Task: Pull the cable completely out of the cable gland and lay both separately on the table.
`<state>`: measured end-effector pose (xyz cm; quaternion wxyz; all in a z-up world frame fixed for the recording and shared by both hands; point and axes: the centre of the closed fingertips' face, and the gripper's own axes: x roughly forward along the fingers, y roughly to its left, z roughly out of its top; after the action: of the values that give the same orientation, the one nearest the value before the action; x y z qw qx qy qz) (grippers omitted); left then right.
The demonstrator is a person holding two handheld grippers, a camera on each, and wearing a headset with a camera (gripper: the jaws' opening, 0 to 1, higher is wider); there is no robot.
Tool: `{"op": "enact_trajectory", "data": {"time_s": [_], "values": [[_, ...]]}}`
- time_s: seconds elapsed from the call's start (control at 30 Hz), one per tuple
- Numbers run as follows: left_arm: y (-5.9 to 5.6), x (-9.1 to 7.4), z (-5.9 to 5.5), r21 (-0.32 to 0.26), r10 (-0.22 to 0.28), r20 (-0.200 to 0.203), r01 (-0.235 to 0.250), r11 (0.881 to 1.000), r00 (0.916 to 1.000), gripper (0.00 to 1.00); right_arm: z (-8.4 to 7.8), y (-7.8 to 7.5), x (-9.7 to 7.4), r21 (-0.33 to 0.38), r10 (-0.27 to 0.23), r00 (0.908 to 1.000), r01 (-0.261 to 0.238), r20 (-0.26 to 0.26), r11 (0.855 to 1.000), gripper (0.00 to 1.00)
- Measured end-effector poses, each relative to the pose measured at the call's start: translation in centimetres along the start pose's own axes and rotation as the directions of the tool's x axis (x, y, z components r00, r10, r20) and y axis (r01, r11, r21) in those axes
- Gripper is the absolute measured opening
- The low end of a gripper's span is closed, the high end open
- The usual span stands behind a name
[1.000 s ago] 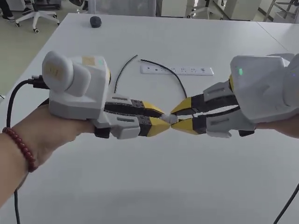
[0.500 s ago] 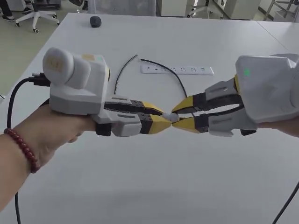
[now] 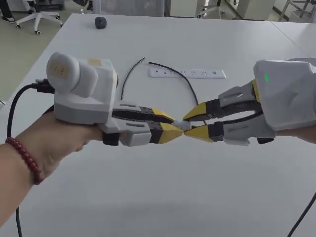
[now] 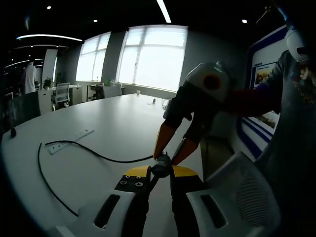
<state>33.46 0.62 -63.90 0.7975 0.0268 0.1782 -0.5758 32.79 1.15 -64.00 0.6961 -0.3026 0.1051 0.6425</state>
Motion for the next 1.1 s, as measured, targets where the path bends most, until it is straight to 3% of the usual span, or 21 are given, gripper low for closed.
{"op": "enact_trajectory", "data": {"time_s": [0.07, 0.3, 0.47, 0.53, 0.57, 0.6, 0.73, 0.87, 1.1], "values": [[-0.1, 0.0, -0.1, 0.025, -0.002, -0.004, 0.002, 1.0, 1.0, 0.16, -0.1, 0.2, 0.0, 0.079, 0.012, 0.9999, -0.012, 0.008, 0.997, 0.08], [0.1, -0.3, -0.3, 0.056, 0.0, -0.009, 0.001, 0.998, 1.0, 0.16, -0.1, 0.1, -0.1, 0.155, 0.03, 0.9992, -0.034, 0.026, 0.987, 0.08], [-0.5, -0.4, -0.5, 0.111, -0.016, -0.018, 0.018, 0.994, 0.9997, 0.16, 0.0, 0.5, 0.2, 0.201, 0.056, 0.9977, -0.063, 0.038, 0.978, 0.1], [-0.6, -0.5, -0.6, 0.124, -0.021, -0.024, 0.024, 0.992, 0.9995, 0.16, 0.0, 0.9, 0.3, 0.255, 0.086, 0.9953, -0.094, 0.044, 0.962, 0.11], [-0.8, -0.5, -0.5, 0.14, -0.027, -0.022, 0.03, 0.99, 0.9994, 0.16, 0.1, 0.6, 0.4, 0.25, 0.075, 0.996, -0.085, 0.05, 0.965, 0.11], [-1.0, -0.5, -0.5, 0.143, -0.03, -0.022, 0.033, 0.989, 0.9993, 0.16, 0.0, 0.8, 0.5, 0.313, 0.086, 0.9947, -0.099, 0.056, 0.945, 0.12], [-1.4, -0.6, -0.2, 0.182, -0.043, -0.016, 0.045, 0.982, 0.9989, 0.16, -0.1, 1.1, 0.5, 0.379, 0.118, 0.9898, -0.14, 0.08, 0.915, 0.13], [-1.6, -0.8, -0.2, 0.218, -0.045, -0.018, 0.048, 0.975, 0.9988, 0.16, -0.1, 1.7, 0.6, 0.389, 0.141, 0.9864, -0.163, 0.084, 0.907, 0.1], [-1.7, -1.1, 0.0, 0.238, -0.055, -0.016, 0.057, 0.97, 0.9984, 0.16, 0.3, 2.0, 0.5, 0.378, 0.144, 0.9847, -0.171, 0.098, 0.91, 0.09]]}}
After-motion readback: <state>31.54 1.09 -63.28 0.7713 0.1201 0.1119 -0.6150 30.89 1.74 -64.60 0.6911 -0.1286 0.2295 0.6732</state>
